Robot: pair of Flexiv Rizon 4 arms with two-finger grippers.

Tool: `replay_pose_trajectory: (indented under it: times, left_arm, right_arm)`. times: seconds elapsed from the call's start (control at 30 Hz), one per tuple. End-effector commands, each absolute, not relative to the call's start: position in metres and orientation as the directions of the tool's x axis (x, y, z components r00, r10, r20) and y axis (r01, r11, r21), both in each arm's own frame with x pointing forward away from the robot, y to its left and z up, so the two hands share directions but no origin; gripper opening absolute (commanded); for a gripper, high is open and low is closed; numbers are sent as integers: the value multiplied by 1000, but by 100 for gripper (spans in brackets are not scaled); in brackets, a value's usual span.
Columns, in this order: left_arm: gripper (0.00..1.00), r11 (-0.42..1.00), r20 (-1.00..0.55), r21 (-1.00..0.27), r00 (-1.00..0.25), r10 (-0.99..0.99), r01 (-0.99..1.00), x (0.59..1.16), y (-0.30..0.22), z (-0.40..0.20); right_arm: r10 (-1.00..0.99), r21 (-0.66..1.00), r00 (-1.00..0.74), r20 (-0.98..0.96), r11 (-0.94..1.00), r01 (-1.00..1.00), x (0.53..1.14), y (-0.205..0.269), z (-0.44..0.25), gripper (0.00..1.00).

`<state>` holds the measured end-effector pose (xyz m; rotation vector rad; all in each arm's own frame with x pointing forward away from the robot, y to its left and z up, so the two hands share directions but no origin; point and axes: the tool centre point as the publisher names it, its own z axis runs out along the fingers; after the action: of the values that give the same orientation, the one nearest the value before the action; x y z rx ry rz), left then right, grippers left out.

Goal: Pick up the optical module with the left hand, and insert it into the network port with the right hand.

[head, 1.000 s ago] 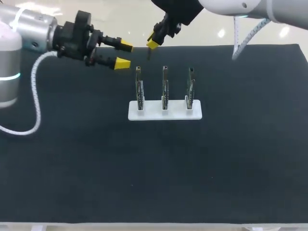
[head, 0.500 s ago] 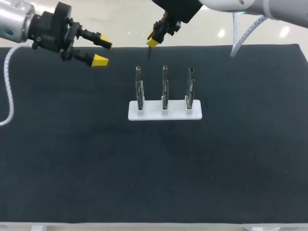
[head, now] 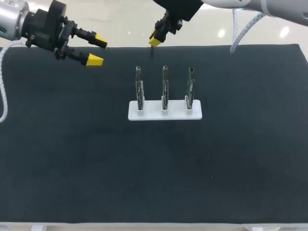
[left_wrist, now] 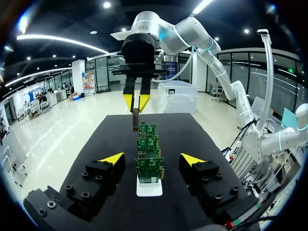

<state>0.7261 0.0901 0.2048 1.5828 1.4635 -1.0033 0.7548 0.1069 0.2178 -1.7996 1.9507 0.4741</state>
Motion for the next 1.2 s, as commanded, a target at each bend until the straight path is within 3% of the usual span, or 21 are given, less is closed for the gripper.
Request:
replay_pose_trajectory:
  times: [0.03, 1.2]
  left_arm:
    - [100, -68, -908, 14, 41, 416, 998, 726, 90, 205]
    - [100, -68, -908, 14, 41, 416, 998, 726, 90, 205]
  right_arm:
    - [-845, -34, -59, -532, 90, -995, 756, 99, 214, 0]
    - [-904, 24, -37, -425, 29, -999, 746, 9, 190, 0]
